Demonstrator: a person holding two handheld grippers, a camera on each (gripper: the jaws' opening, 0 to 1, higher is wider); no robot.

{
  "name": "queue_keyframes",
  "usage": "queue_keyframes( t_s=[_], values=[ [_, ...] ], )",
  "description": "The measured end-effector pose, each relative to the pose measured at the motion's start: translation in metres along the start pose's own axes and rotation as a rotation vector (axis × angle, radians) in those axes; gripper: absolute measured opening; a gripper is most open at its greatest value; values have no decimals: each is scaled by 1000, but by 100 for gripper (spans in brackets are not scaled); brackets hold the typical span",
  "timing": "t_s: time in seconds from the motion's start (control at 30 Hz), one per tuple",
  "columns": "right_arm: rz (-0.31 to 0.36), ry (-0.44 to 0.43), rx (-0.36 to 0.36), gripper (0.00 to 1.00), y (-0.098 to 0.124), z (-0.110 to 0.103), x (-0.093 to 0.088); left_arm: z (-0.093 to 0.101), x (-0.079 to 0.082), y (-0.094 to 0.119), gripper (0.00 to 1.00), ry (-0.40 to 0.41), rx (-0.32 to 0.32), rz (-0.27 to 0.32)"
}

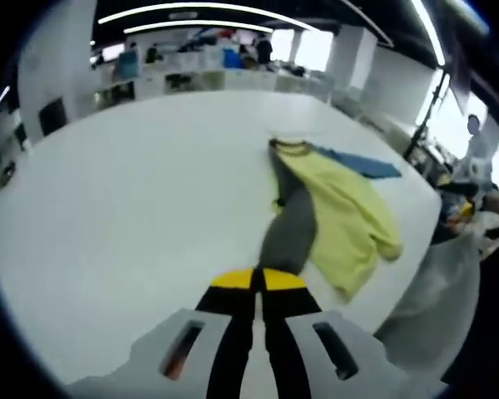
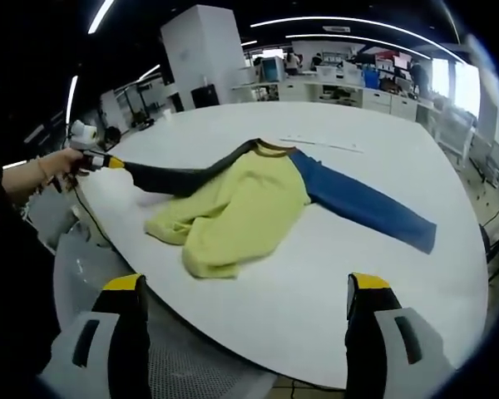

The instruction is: Fold the garment on the visible template until the final outline fits inside the template.

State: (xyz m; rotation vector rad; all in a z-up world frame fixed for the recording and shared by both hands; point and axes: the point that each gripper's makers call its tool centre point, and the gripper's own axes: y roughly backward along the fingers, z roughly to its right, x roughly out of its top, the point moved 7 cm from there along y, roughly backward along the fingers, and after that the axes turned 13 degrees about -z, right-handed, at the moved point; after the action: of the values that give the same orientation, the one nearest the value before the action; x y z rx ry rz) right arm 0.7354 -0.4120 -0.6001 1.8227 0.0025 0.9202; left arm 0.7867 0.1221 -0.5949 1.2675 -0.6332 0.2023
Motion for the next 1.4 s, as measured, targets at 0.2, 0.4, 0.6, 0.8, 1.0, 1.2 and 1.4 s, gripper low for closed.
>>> queue_keyframes(
  t_s=[0.2,0.4,0.6,0.8,1.0,1.2,1.4],
  values=[
    [-1,-6,-2,100,-1,1,0,-24,0,5,0,97,61,6],
    [-11,-12,-7,100,-1,2,-1,-60,-5,2,0,223,128,1],
    [-20,-13,-11,100,-4,2,1,-103,-9,-9,0,341,188,14],
    [-33,-12,-9,100,-8,1,4,-129,-6,-24,0,380,214,1],
    [-38,-15,-12,100,-13,4,12,-143,0,-37,0,394,232,-20],
    [-46,-11,-15,100,-19,6,20,-158,1,-45,0,443,241,-28],
    [-66,-11,-15,100,-24,7,20,-175,-1,-51,0,474,251,-34]
  ],
)
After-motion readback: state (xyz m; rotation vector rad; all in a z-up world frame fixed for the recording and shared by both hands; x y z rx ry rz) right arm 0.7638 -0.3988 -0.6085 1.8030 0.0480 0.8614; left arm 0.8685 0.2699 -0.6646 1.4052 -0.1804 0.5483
